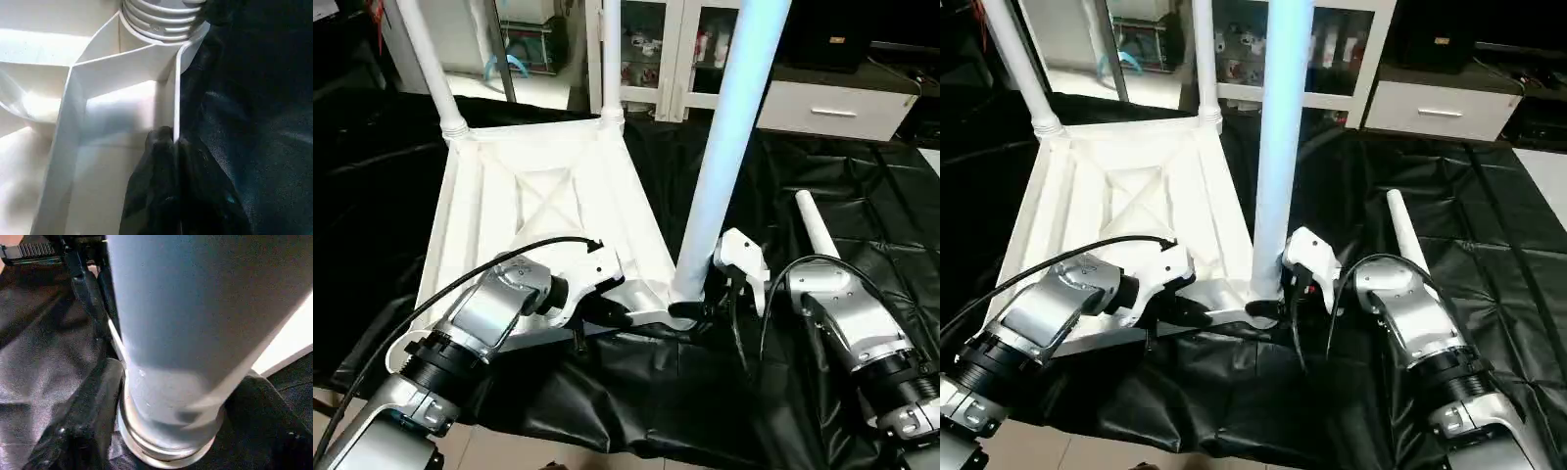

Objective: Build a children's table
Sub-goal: Rotate leg to tighten

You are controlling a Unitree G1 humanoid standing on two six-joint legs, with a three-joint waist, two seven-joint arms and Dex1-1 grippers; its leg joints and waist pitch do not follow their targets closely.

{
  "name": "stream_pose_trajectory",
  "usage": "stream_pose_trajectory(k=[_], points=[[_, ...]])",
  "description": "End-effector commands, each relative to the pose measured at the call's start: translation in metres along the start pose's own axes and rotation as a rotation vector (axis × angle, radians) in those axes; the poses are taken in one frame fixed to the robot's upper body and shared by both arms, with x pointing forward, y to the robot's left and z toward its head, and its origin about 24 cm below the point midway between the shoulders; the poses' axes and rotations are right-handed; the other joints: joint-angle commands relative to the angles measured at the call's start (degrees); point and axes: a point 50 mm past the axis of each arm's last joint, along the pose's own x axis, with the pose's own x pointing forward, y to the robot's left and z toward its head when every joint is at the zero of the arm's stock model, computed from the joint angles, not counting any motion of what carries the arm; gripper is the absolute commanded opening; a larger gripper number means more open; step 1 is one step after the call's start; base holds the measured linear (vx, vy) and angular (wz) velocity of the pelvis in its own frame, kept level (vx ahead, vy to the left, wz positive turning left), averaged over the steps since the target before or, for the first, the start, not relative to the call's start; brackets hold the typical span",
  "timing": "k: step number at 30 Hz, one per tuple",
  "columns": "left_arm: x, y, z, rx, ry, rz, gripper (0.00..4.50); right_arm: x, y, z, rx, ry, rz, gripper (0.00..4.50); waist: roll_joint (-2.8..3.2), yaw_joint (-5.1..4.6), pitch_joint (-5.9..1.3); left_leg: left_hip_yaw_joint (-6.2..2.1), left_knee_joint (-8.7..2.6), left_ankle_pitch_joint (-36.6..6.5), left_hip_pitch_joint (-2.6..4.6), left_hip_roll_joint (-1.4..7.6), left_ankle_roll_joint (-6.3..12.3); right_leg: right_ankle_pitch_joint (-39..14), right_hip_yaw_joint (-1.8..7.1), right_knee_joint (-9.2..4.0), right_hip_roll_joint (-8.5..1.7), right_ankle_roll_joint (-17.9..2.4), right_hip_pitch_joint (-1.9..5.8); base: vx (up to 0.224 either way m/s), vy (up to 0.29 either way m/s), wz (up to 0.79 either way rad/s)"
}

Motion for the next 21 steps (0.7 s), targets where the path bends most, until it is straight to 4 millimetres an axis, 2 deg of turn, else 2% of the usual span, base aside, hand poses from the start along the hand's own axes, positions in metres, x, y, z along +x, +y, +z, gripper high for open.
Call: stream_pose_trajectory(k=[1, 5, 9, 10, 12, 14, 15, 17, 19, 20, 21], points=[[0.0128, -0.0113, -0.0124, -0.031, 0.063, -0.082, 0.00, -0.0019, -0.0012, -0.0004, -0.008, 0.016, 0.013, 2.95, -0.45, -0.19, -3.44, -1.47, -4.13, -8.1, 0.83, 3.58, 3.71, -9.0, 2.60, -2.50, -3.53, -15.7, 2.64, 0.000, 0.000, 0.00], [0.0116, -0.0097, -0.0121, -0.033, 0.063, -0.074, 0.00, -0.0019, -0.0013, -0.0010, -0.011, 0.021, 0.028, 2.66, -0.65, -0.12, -3.47, -1.48, -4.07, -7.7, 0.75, 3.56, 4.00, -9.0, 2.60, -2.41, -3.57, -15.7, 2.73, 0.000, 0.000, 0.00], [0.0113, -0.0100, -0.0133, -0.038, 0.065, -0.072, 0.00, -0.0009, -0.0011, -0.0028, -0.013, 0.027, 0.030, 2.61, 0.06, -0.04, -3.49, -1.52, -4.04, -7.7, 0.82, 3.55, 3.83, -8.3, 2.55, -2.36, -3.48, -15.9, 2.69, 0.000, 0.000, 0.00], [0.0120, -0.0104, -0.0140, -0.044, 0.062, -0.072, 0.00, -0.0004, -0.0010, -0.0039, -0.011, 0.027, 0.027, 2.61, 0.45, -0.06, -3.50, -1.53, -4.03, -8.1, 0.88, 3.53, 3.58, -8.1, 2.53, -2.39, -3.43, -16.0, 2.63, 0.000, 0.000, 0.00], [0.0137, -0.0115, -0.0149, -0.051, 0.061, -0.074, 0.00, -0.0001, -0.0010, -0.0055, -0.005, 0.026, 0.018, 2.60, -0.15, -0.20, -3.56, -1.47, -4.06, -8.5, 0.87, 3.53, 3.45, -7.6, 2.50, -2.40, -3.32, -16.1, 2.74, 0.000, 0.000, 0.00], [0.0150, -0.0127, -0.0150, -0.052, 0.063, -0.079, 0.00, 0.0009, 0.0014, -0.0066, 0.001, 0.023, 0.024, 2.58, -0.17, -0.19, -3.54, -1.48, -4.06, -8.5, 0.84, 3.51, 3.55, -7.9, 2.52, -2.41, -3.37, -16.2, 2.79, 0.000, 0.000, 0.00], [0.0152, -0.0130, -0.0151, -0.052, 0.063, -0.081, 0.00, 0.0014, 0.0026, -0.0070, 0.001, 0.023, 0.028, 2.57, 0.11, -0.16, -3.50, -1.52, -4.07, -8.8, 0.87, 3.54, 3.45, -8.4, 2.53, -2.44, -3.40, -16.1, 2.75, 0.000, 0.000, 0.00], [0.0152, -0.0138, -0.0153, -0.052, 0.062, -0.082, 0.00, 0.0016, 0.0046, -0.0077, 0.001, 0.024, 0.036, 2.56, 0.22, -0.22, -3.49, -1.52, -4.11, -9.1, 0.93, 3.56, 3.24, -8.4, 2.52, -2.46, -3.32, -16.0, 2.75, 0.000, 0.000, 0.00], [0.0161, -0.0141, -0.0161, -0.055, 0.062, -0.082, 0.00, 0.0013, 0.0053, -0.0085, 0.007, 0.022, 0.034, 2.56, 0.06, -0.25, -3.48, -1.52, -4.14, -9.6, 0.92, 3.53, 3.13, -8.9, 2.54, -2.56, -3.36, -15.9, 2.80, 0.000, 0.000, 0.00], [0.0162, -0.0141, -0.0162, -0.055, 0.062, -0.081, 0.00, 0.0013, 0.0053, -0.0086, 0.008, 0.021, 0.033, 2.56, -0.30, -0.31, -3.45, -1.46, -4.15, -9.7, 0.88, 3.51, 3.21, -9.2, 2.55, -2.64, -3.33, -15.8, 2.81, 0.000, 0.000, 0.00], [0.0175, -0.0135, -0.0163, -0.066, 0.052, -0.069, 0.00, 0.0021, 0.0052, -0.0099, 0.019, 0.015, 0.011, 2.56, -0.23, -0.20, -3.43, -1.52, -4.17, -9.7, 0.98, 3.58, 3.21, -9.9, 2.59, -2.61, -3.43, -15.6, 2.74, 0.000, 0.000, 0.00]])
